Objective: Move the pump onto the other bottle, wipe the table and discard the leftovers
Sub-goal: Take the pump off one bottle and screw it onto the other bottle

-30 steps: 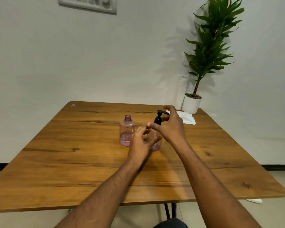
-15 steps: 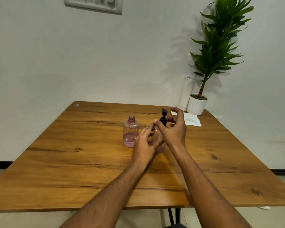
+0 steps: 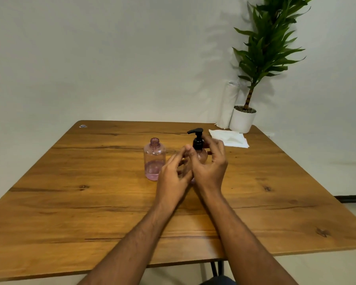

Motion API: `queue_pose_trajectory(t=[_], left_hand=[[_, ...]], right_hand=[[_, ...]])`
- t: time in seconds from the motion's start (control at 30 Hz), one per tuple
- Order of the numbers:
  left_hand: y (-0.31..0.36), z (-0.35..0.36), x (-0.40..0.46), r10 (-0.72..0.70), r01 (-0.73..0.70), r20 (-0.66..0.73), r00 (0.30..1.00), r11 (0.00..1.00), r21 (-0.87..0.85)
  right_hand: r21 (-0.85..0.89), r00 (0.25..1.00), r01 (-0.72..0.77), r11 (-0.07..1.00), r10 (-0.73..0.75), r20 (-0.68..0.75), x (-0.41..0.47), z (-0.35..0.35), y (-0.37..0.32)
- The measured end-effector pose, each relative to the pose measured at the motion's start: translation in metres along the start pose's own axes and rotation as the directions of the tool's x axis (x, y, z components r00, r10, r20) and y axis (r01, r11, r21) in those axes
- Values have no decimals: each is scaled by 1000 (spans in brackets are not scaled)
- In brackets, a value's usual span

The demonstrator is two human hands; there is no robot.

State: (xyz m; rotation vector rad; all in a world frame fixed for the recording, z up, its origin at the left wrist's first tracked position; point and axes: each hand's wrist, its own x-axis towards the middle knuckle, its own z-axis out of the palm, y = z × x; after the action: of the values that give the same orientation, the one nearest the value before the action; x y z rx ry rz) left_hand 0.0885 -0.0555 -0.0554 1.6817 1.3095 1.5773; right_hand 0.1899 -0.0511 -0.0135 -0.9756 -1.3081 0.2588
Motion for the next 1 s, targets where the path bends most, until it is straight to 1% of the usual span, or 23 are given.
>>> queue_pose_trajectory(t=[0.07, 0.13, 0.2, 0.27, 0.33, 0.43, 0.6, 0.7, 0.77, 0.87, 1.0], left_hand=[[3, -2, -1, 1, -1, 2, 1000, 1000, 13], [6, -3, -2, -1, 0, 14, 1000, 1000, 8], [8, -3, -2, -14, 14, 19, 1000, 1000, -7], [8, -2, -1, -19, 19, 18, 1000, 1000, -1], [6, -2, -1, -5, 5, 21, 1000, 1000, 14], [6, -1, 0, 2, -2, 25, 1000, 1000, 13], [11, -3, -3, 25, -25, 37, 999, 1000, 7], [10, -3, -4, 3, -3, 37, 999, 1000, -4], [8, -3, -3, -9, 9, 38, 999, 1000, -20], [9, -4, -3, -15, 15, 32, 999, 1000, -9], [14, -6, -5, -10, 10, 43, 999, 1000, 10]], right_hand=[[6, 998, -38, 999, 38, -42, 2, -1, -3], [69, 992, -88, 994, 93, -82, 2, -3, -6], [132, 991, -109, 985, 119, -68, 2, -4, -7], [157, 992, -119, 980, 124, -23, 1, -3, -8], [115, 994, -110, 987, 111, -2, 2, -2, -7], [5, 995, -93, 996, 94, -26, 5, 0, -2], [72, 986, -167, 983, 168, 0, 12, -7, -7], [47, 994, -106, 993, 107, -16, 32, -23, -19], [37, 997, -73, 997, 73, 7, 48, -34, -30], [40, 994, -86, 995, 83, 67, 61, -43, -39], [116, 996, -93, 989, 93, 11, 60, -48, -47]])
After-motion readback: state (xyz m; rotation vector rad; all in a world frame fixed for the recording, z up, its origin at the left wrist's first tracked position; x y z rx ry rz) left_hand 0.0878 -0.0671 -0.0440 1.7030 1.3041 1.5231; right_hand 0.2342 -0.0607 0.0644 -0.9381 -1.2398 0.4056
